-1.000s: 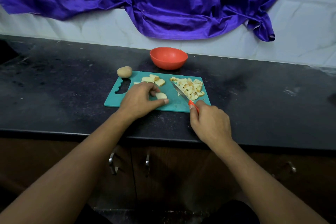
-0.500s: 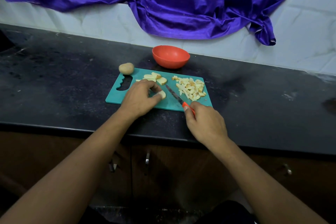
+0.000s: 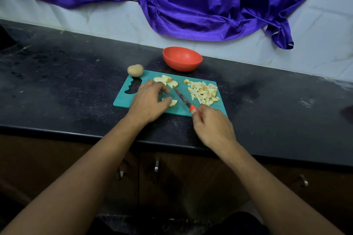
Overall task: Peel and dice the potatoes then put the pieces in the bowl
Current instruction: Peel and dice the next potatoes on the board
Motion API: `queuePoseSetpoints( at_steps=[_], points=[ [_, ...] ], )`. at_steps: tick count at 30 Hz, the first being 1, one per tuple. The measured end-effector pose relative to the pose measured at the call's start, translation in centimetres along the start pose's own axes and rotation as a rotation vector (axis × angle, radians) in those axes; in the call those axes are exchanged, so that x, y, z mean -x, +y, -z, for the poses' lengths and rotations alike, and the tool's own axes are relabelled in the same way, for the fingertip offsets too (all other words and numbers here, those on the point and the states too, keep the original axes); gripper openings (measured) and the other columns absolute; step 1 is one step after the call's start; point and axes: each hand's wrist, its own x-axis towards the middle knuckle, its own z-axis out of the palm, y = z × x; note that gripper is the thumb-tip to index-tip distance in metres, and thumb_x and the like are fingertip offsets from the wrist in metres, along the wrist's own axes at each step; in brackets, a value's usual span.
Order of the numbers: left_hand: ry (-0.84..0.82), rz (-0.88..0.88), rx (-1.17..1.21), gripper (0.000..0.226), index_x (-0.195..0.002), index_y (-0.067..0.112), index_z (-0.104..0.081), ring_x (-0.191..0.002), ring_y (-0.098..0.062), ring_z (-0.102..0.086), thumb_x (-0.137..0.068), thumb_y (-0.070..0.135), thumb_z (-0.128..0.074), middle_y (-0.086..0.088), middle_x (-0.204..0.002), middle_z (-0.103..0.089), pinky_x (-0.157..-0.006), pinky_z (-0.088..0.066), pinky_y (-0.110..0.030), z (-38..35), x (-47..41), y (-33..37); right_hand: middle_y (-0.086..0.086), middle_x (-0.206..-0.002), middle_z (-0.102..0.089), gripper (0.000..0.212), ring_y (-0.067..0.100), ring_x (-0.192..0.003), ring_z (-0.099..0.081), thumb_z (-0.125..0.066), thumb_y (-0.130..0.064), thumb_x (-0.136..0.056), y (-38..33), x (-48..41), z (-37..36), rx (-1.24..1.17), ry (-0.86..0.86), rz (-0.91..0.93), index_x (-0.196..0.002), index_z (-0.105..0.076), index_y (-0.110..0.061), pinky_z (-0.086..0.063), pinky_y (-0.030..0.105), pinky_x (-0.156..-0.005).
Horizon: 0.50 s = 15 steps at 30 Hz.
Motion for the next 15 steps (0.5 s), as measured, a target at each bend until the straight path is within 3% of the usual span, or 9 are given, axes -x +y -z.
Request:
queuePoseSetpoints(
  at_steps=[2, 4, 7, 11, 15],
  points=[
    [0.009, -0.021, -0.081, 0.034, -0.102, 0.026, -0.067, -0.103, -0.017, -0.050, -0.086, 0.056, -0.070, 0.004, -0.101, -0.056, -0.086, -0.045, -0.038, -0.31, 0.16, 0.00, -0.008, -0.084, -0.059, 0.032, 0.007, -0.072, -0.054, -0.039, -0.048, -0.108, -0.03, -0.10, 0.02, 0.005, -0.010, -0.009, -0.101, -0.059, -0.024, -0.032, 0.028, -0.052],
    [-0.003, -0.037, -0.135, 0.033, -0.099, 0.029, -0.068, -0.100, -0.017, -0.052, -0.085, 0.059, -0.069, 0.005, -0.096, -0.057, -0.084, -0.048, -0.039, -0.35, 0.22, 0.13, -0.008, -0.084, -0.059, 0.033, 0.007, -0.071, -0.054, -0.039, -0.049, -0.108, -0.06, -0.09, 0.02, 0.008, -0.014, -0.014, -0.101, -0.060, -0.024, -0.032, 0.027, -0.052],
    [-0.040, -0.047, -0.097, 0.024, -0.105, 0.030, -0.073, -0.102, -0.017, -0.055, -0.086, 0.044, -0.070, 0.006, -0.099, -0.060, -0.086, -0.048, -0.037, -0.04, 0.15, 0.29, -0.008, -0.083, -0.059, 0.033, 0.007, -0.070, -0.054, -0.039, -0.049, -0.108, -0.18, 0.01, 0.20, 0.008, -0.019, -0.019, -0.099, -0.059, -0.024, -0.031, 0.026, -0.051],
    [-0.057, -0.047, -0.020, 0.032, -0.115, 0.028, -0.074, -0.108, -0.014, -0.057, -0.084, 0.027, -0.067, 0.011, -0.109, -0.069, -0.092, -0.050, -0.037, 0.27, 0.20, 0.40, -0.008, -0.084, -0.059, 0.033, 0.007, -0.071, -0.055, -0.039, -0.049, -0.108, -0.34, 0.05, 0.46, 0.007, -0.033, -0.029, -0.101, -0.060, -0.024, -0.032, 0.027, -0.052],
    [-0.018, 0.018, 0.059, 0.034, -0.118, 0.026, -0.071, -0.111, -0.012, -0.058, -0.085, 0.024, -0.068, 0.012, -0.111, -0.070, -0.097, -0.052, -0.038, 0.32, 0.16, 0.15, -0.006, -0.085, -0.059, 0.033, 0.010, -0.074, -0.056, -0.038, -0.047, -0.108, -0.98, 0.11, 0.64, 0.046, -0.047, -0.025, -0.101, -0.060, -0.023, -0.037, 0.031, -0.055]
  ],
)
